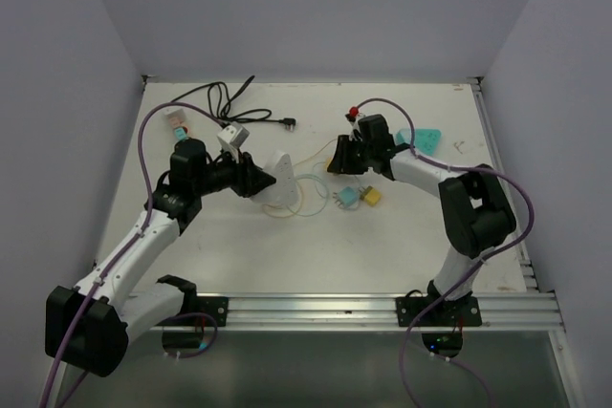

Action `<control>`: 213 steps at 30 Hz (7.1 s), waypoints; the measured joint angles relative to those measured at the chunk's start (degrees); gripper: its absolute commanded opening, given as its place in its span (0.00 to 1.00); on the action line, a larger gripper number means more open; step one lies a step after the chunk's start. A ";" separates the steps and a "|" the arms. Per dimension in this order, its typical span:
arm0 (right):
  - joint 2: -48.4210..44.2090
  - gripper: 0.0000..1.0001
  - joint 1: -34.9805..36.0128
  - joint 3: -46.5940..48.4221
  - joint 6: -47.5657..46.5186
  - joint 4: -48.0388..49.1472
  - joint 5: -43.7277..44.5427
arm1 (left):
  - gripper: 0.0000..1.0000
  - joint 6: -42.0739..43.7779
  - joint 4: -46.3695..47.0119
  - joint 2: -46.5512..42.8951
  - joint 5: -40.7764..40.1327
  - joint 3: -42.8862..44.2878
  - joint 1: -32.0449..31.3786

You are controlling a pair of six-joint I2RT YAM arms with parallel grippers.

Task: Pull the plug off the socket

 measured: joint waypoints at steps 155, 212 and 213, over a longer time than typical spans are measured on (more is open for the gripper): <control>-4.33 0.00 -22.10 -2.58 25.44 34.56 -22.45 | 0.97 0.09 -5.35 -6.36 -38.07 -1.22 1.79; -27.76 0.99 -22.14 -9.33 6.51 -5.64 -3.56 | 0.96 -5.62 -10.75 2.49 -57.13 0.90 2.84; -29.35 0.99 -21.64 -10.10 6.01 -5.64 -3.82 | 0.96 -6.45 -10.82 3.80 -57.27 1.22 3.39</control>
